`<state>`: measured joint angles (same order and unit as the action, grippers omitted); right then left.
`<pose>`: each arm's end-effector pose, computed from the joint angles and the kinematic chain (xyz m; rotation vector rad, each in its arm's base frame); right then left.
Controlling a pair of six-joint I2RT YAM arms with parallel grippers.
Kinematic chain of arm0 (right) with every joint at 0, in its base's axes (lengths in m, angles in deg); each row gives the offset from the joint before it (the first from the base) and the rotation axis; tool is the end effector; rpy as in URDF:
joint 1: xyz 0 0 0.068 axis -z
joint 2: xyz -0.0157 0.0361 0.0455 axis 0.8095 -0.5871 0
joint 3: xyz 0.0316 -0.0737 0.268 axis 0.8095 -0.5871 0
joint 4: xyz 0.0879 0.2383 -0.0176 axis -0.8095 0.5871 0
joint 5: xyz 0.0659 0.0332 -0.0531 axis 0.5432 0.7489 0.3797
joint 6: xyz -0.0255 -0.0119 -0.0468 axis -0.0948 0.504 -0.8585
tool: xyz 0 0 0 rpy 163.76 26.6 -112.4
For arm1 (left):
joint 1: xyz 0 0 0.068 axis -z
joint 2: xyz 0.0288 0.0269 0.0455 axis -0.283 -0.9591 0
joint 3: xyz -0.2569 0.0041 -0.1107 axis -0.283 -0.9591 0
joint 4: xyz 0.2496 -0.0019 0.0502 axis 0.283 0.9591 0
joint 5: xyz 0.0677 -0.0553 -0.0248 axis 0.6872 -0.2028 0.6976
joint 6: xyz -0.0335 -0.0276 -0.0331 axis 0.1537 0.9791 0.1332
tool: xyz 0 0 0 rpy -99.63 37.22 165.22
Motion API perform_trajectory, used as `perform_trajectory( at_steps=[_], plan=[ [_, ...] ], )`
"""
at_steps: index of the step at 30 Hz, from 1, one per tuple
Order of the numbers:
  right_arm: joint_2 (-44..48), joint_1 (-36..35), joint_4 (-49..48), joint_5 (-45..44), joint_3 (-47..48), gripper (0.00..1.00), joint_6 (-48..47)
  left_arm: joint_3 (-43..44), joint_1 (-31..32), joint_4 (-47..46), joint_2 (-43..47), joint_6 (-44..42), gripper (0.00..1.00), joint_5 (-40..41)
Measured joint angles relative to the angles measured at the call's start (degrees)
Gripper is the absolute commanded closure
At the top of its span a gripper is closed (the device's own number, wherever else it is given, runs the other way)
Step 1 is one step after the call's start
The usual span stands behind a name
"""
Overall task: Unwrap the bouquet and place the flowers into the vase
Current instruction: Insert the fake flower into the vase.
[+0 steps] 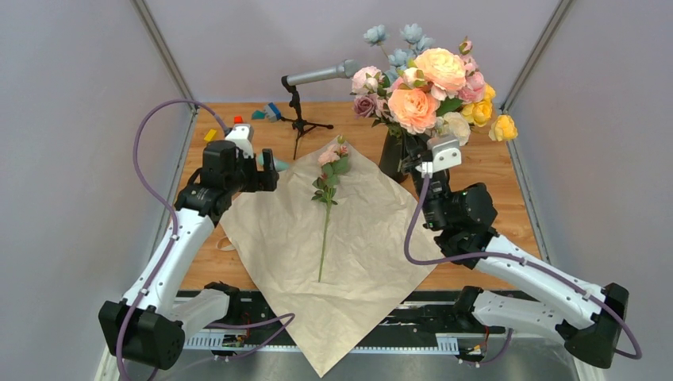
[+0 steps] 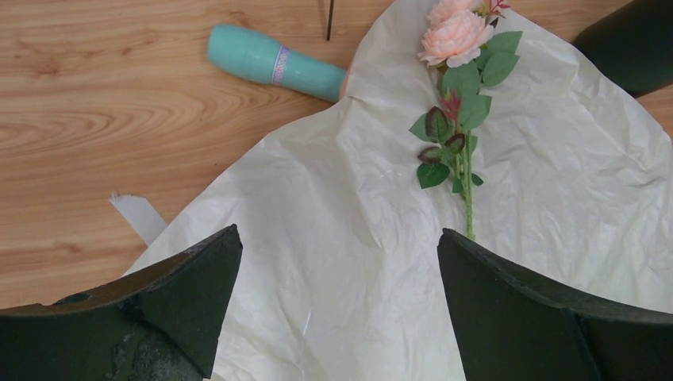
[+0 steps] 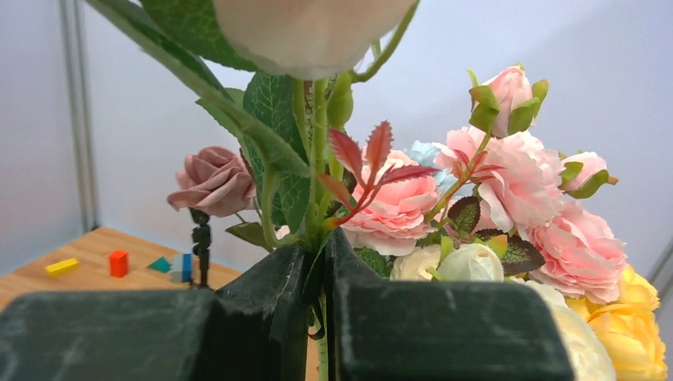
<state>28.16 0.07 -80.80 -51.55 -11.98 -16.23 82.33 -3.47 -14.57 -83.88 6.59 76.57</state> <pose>0.1260 0.1425 0.4334 -0.3365 1.0812 0.1098 0.2117 -0.0505 0.3317 0.0139 2.1589 -0.3217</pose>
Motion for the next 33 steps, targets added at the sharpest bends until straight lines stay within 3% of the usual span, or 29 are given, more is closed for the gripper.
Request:
perform_trajectory(
  at_steps=[15, 33],
  plan=[
    [-8.9, 1.4, -28.2, -3.6, -1.2, 1.00, -13.4, 0.0, 0.0, 0.8, 2.8, -1.5, 0.00, 1.8],
    [-11.0, 2.2, -39.0, -3.9, -4.6, 1.00, -13.9, -0.1, 0.0, 1.8, 2.8, -2.4, 0.00, 3.2]
  ],
)
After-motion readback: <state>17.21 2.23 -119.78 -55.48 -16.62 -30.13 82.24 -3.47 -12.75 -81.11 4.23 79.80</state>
